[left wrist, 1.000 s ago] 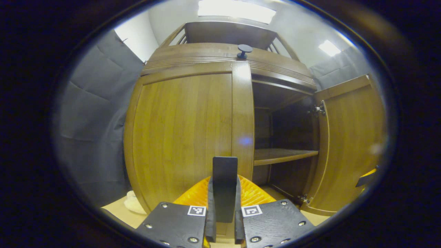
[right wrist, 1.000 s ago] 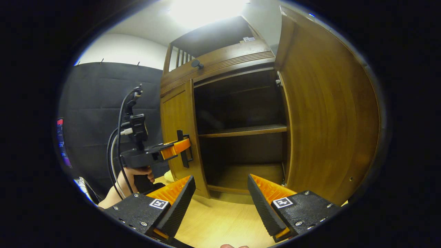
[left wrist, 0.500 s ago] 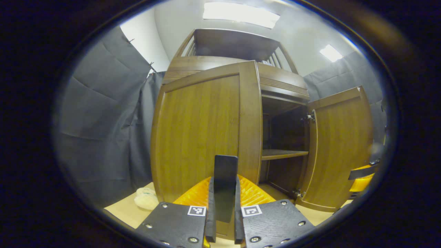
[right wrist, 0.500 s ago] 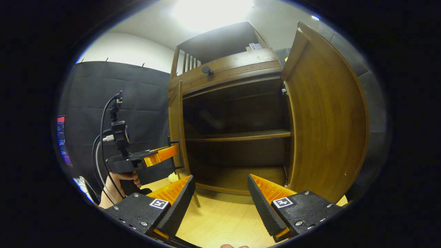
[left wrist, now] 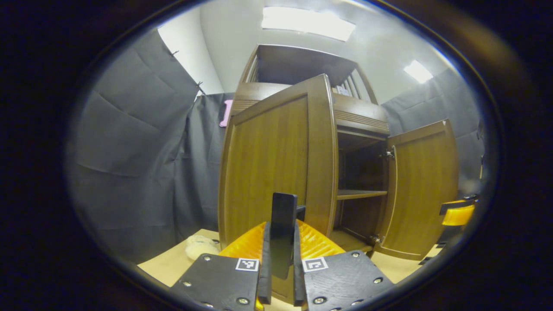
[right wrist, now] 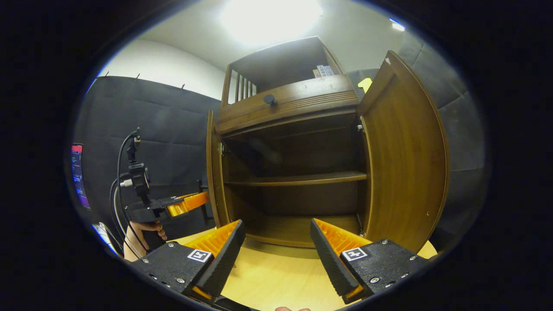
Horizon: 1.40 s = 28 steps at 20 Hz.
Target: Open the right door of the double-door shoe cabinet with the right hand, and open the left door with the left hand.
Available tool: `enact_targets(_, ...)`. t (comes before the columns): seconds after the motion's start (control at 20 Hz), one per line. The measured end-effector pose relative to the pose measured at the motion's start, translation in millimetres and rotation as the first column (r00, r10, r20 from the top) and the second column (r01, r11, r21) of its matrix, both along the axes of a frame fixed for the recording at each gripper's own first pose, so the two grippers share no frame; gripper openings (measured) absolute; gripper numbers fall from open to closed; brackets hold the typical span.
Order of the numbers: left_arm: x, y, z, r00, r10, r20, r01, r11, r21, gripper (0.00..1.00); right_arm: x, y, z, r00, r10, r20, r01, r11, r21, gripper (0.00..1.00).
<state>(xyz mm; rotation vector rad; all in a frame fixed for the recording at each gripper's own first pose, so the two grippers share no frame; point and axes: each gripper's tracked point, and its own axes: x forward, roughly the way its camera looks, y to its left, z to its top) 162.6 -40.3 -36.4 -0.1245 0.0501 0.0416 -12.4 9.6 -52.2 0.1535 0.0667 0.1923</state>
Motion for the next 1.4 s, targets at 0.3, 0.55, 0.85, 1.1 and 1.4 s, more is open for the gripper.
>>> enact_targets(0.3,-3.5,9.7,8.5,1.0,-0.017,0.005,0.017,1.0,-0.023,0.22,-2.9,-0.4,-1.8,1.0,-0.019,-0.012,0.019,1.0,-0.001,0.94)
enact_targets(0.55,-7.0,11.8,13.9,1.0,0.017,0.005,-0.017,1.0,-0.013,0.28,-5.0,-3.0,-5.8,0.999,-0.02,-0.035,0.019,1.0,-0.021,0.94)
enact_targets(0.85,-17.9,47.2,14.6,0.996,0.083,-0.026,-0.083,0.997,-0.005,0.13,-8.2,-6.3,-11.7,0.997,-0.037,-0.063,0.035,0.999,-0.026,0.94)
enact_targets(1.1,-33.5,105.6,7.6,0.996,0.075,-0.043,-0.073,0.996,0.048,0.2,-7.4,-7.3,-13.9,0.994,-0.067,-0.081,0.068,0.998,0.004,0.94)
enact_targets(1.4,-34.3,118.6,6.9,0.997,0.055,-0.057,-0.051,0.996,0.078,0.12,-8.7,-9.9,-16.8,0.991,-0.093,-0.096,0.095,0.995,0.01,0.94)
